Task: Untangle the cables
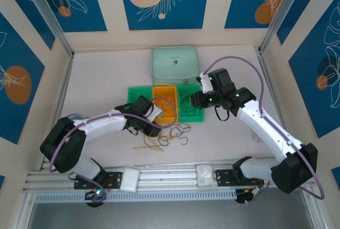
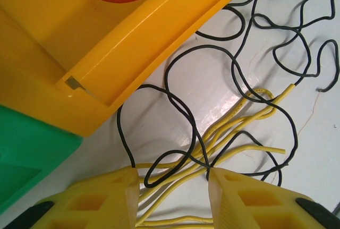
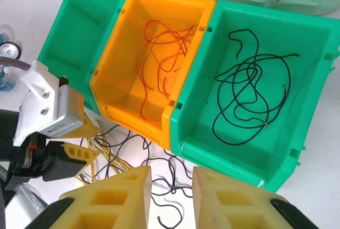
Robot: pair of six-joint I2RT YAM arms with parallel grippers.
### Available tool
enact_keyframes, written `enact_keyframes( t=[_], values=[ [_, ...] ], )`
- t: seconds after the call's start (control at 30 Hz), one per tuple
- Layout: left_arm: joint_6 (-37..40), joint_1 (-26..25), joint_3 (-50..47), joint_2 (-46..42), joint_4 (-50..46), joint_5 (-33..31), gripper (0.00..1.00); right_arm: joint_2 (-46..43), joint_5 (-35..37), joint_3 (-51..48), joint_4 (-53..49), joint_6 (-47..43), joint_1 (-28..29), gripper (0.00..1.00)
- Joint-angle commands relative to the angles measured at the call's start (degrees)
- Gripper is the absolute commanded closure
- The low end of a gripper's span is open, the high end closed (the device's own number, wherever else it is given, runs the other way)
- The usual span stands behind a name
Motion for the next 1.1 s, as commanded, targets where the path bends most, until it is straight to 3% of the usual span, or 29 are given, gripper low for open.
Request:
enact_keyframes(
  t=[0.0, 0.17, 0.37, 0.67, 0.87, 1.07],
  values=[
    [1.3, 0.4, 1.9, 1.2, -0.5, 1.2, 0.61, -1.8, -2.6, -1.1, 0.7, 0.8, -0.8, 0.73],
    [1.6, 0.5, 2.6, 2.8, -0.1, 2.0, 0.64, -2.2, -3.2, -1.9, 1.2, 1.2, -1.4, 0.73],
    [2.0, 0.4, 3.4, 3.4, -1.3, 4.0, 0.87, -2.5, -3.6, -2.2, 1.3, 1.4, -1.7, 0.73],
    [0.4, 0.4, 4.4, -2.4, -2.5, 4.7, 0.9, -1.5, -7.0, -2.7, 1.5, 2.6, -0.1, 0.74],
    [-3.4, 0.4, 6.0, -9.1, -1.9, 7.7, 0.89, 0.1, -10.0, -5.5, 2.6, 2.9, 6.0, 0.75],
    [-6.6, 0.4, 9.1, -15.7, -5.0, 9.8, 0.88, 3.5, -17.3, -11.9, 10.4, 7.6, 10.8, 0.75]
  ],
)
